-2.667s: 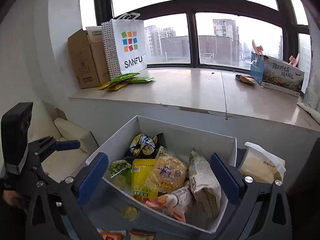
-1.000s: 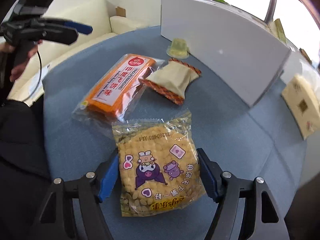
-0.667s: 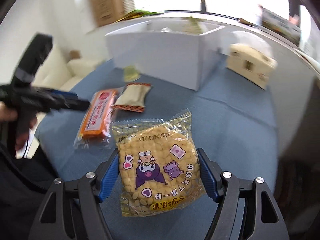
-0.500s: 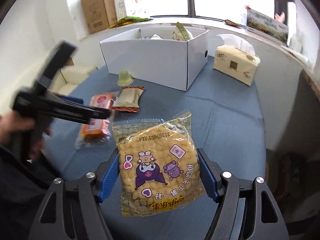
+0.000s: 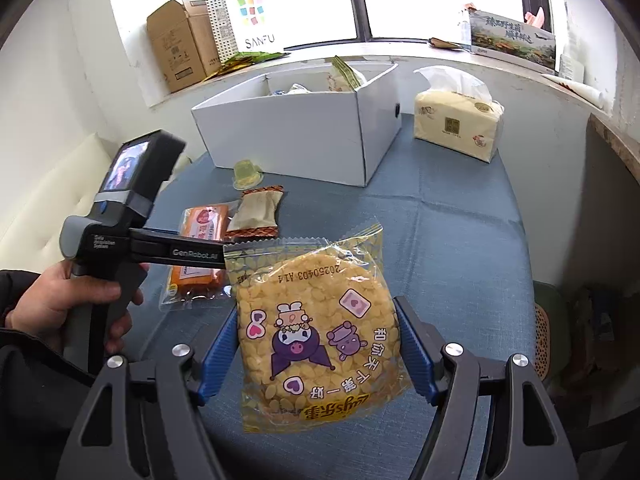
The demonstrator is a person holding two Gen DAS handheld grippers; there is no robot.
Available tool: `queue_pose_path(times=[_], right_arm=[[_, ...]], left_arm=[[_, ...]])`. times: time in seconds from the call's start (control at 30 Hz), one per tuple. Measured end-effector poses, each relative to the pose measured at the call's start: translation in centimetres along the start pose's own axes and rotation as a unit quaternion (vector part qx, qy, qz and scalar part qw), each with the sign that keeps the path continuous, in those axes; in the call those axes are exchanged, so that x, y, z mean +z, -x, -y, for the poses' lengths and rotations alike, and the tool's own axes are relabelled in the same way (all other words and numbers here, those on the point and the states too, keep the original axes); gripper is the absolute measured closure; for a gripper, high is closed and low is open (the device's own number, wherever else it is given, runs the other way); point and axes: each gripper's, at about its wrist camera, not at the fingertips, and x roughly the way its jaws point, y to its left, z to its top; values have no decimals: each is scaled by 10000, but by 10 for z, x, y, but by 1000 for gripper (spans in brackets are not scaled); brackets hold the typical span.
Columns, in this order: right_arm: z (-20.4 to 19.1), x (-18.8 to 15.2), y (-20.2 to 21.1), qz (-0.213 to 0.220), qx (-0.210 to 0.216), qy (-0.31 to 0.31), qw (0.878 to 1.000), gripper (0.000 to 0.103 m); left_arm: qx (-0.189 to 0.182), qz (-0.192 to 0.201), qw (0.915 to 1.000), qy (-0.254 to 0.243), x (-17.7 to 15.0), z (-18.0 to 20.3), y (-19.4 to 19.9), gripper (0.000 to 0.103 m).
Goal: Organize snacks
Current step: 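Grasp the second round cookie bag with the right gripper while the left grasps the orange pack, then lower the cookie bag and orange pack into the white box and open both grippers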
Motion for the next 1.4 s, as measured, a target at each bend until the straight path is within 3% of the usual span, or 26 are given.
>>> queue_pose_path(times=[0.1, 0.2, 0.23, 0.3, 0.33, 0.5, 0.7, 0.8, 0.93, 1.07, 1.17, 1.4], right_arm=[[-1, 0, 0, -19, 33, 25, 10000, 26], [-4, 1, -4, -39, 81, 42, 10000, 26], [-5, 2, -5, -47, 90, 26, 9999, 26], [-7, 2, -6, -45, 143, 36, 9999, 26], [-9, 3, -6, -51, 141, 77, 9999, 26], [-17, 9, -9, -55, 188, 191, 9996, 26], [-30, 35, -9, 289, 197, 190, 9992, 26], [-35, 64, -4, 709, 257, 41, 9971, 26], [-43, 117, 1, 1244, 19, 43, 9922, 26], [-42, 177, -7, 1537, -10, -94, 9881, 26], [-34, 218, -25, 1704, -421, -305, 9840, 26], [-8, 286, -90, 1158, -518, -779, 9889, 26]], left_arm=[[-86, 4, 9999, -127, -5, -7, 1, 0], [-285, 175, 9976, -614, -13, -9, 7, 3], [-316, 297, 9967, -691, -16, -12, 12, 22], [-456, 427, 9950, -777, -20, -25, 21, 40], [-558, 427, 9939, -849, -20, -32, 23, 41], [-300, 908, 9899, -1047, -27, -66, 50, 41], [-715, 1671, 9793, -891, -11, -99, 103, 41], [-1226, 2102, 9668, -777, 14, -109, 133, 41], [-1391, 2616, 9507, -911, 58, -119, 153, 41], [-1649, 2820, 9376, -1190, 120, -113, 152, 41], [-1618, 2618, 9423, -1320, 168, -103, 138, 41], [-1592, 2050, 9539, -1509, 237, -76, 84, 39]])
